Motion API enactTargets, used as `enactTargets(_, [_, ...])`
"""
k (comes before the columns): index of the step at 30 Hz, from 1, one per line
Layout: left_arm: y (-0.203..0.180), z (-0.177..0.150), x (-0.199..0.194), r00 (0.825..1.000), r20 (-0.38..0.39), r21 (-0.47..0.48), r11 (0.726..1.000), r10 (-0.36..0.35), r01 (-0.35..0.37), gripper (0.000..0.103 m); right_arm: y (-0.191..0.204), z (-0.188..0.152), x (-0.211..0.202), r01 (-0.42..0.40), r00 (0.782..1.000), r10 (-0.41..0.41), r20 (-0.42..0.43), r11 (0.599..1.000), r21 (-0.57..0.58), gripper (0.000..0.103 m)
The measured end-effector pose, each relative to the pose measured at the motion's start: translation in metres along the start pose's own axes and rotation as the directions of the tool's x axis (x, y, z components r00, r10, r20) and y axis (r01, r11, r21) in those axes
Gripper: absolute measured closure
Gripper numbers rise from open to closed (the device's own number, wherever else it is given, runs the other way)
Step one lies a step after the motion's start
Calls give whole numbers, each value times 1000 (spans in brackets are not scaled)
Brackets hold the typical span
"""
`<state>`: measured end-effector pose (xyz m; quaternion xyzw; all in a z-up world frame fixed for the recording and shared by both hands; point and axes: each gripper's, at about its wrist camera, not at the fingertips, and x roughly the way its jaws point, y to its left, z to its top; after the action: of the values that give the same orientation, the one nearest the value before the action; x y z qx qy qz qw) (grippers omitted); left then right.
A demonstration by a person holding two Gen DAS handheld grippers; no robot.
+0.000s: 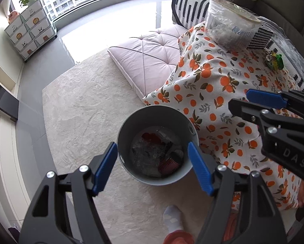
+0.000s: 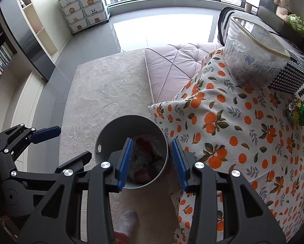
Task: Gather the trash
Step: 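Move both tools back to the table and grasp the white medicine box with the right tool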
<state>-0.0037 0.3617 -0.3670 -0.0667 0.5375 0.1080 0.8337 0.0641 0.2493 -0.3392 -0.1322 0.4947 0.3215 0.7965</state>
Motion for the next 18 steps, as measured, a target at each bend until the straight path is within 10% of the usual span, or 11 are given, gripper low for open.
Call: enactTargets(18, [-153,74,-36,987,52,310,942,-151,128,31,-154,-29,-85,155,980,-192,58,909,388,55])
